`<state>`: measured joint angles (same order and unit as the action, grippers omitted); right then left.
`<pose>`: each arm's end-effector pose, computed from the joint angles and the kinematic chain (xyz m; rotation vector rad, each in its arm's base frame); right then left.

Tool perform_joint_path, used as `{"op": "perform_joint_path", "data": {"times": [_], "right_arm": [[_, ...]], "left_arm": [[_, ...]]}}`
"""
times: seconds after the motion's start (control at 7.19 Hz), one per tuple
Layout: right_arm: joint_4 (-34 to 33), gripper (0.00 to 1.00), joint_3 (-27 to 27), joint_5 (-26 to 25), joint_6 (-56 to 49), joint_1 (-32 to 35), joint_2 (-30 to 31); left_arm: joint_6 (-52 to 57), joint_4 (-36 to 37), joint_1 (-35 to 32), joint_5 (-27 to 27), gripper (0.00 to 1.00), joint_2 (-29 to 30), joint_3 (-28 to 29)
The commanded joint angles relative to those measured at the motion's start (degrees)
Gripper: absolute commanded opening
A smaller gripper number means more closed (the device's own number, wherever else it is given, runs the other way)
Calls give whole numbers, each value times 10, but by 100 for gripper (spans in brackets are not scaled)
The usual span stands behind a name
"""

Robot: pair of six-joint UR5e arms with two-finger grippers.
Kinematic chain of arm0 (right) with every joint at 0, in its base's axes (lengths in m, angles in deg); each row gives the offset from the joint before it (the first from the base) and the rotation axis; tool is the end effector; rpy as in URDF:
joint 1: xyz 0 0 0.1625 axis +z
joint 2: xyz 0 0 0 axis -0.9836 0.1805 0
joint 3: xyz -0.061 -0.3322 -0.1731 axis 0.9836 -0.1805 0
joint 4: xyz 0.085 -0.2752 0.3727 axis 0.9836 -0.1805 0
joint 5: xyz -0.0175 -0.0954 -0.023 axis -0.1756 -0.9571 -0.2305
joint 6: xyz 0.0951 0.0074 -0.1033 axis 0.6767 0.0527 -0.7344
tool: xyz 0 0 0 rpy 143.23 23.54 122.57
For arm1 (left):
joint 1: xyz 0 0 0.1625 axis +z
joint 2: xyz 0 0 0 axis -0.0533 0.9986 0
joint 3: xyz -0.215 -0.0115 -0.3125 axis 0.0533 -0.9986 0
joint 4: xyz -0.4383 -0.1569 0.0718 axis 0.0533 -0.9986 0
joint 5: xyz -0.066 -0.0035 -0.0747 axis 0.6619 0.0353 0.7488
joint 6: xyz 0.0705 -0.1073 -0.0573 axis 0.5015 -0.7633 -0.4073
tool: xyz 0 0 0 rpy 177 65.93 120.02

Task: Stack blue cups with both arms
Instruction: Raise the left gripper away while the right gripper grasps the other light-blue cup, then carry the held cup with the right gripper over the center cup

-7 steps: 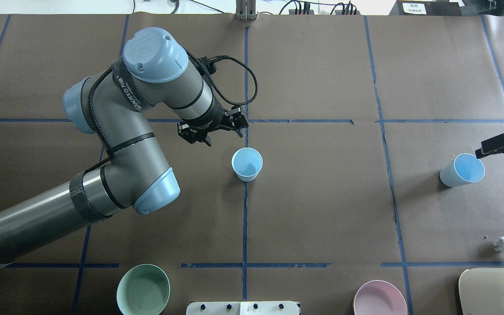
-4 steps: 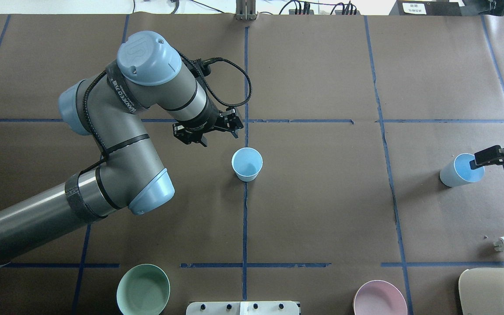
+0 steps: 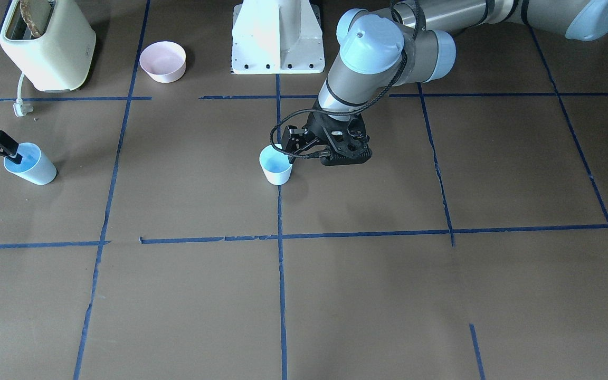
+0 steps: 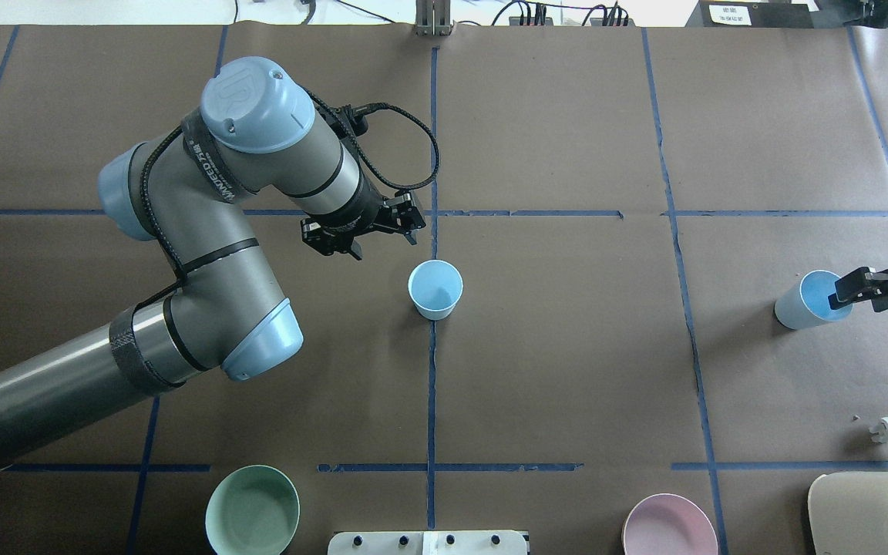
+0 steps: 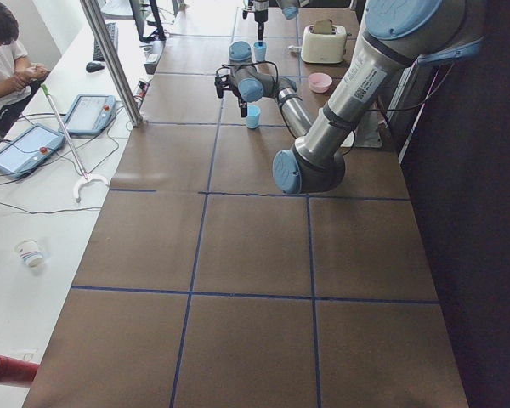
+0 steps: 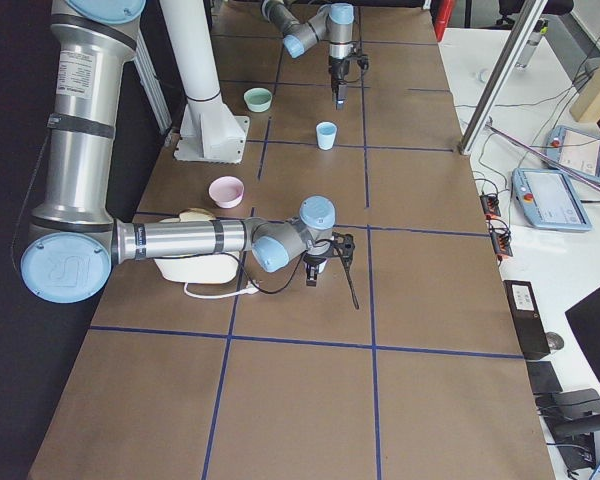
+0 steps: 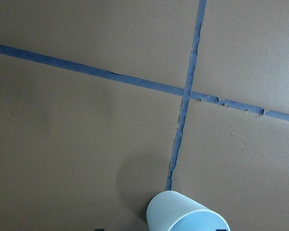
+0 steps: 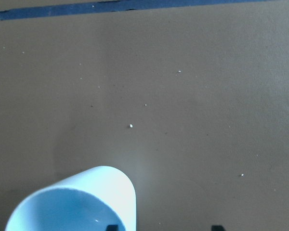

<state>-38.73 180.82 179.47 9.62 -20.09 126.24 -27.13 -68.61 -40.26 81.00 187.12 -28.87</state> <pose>-0.2331 -0.4788 0.5900 -0.0277 -0.8440 0.0374 0.5410 -0.4928 0.1115 -0.0490 1.0617 -0.1960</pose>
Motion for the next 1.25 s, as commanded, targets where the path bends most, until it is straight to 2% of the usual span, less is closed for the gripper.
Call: {"op": "perform_joint_path", "data": {"times": [0.0, 0.28, 0.42, 0.56, 0.83, 1.11], "right_arm": [[0, 0, -3, 6, -2, -7, -8], [-6, 0, 17, 18, 0, -19, -39], [-17, 0, 71, 19, 28, -19, -41], [-30, 0, 96, 20, 82, -39, -82], [-46, 0, 96, 16, 247, -107, -218], [-196, 0, 93, 8, 302, -150, -387]], "left_arm": [[1, 1, -5, 2, 82, -23, -23], [2, 1, -29, 5, 82, -73, -78], [2, 3, -42, 7, 89, -85, -94], [1, 4, -48, 6, 99, -96, -110], [2, 4, -69, 6, 100, -177, -171], [43, 2, -78, 0, 100, -223, -172]]}}
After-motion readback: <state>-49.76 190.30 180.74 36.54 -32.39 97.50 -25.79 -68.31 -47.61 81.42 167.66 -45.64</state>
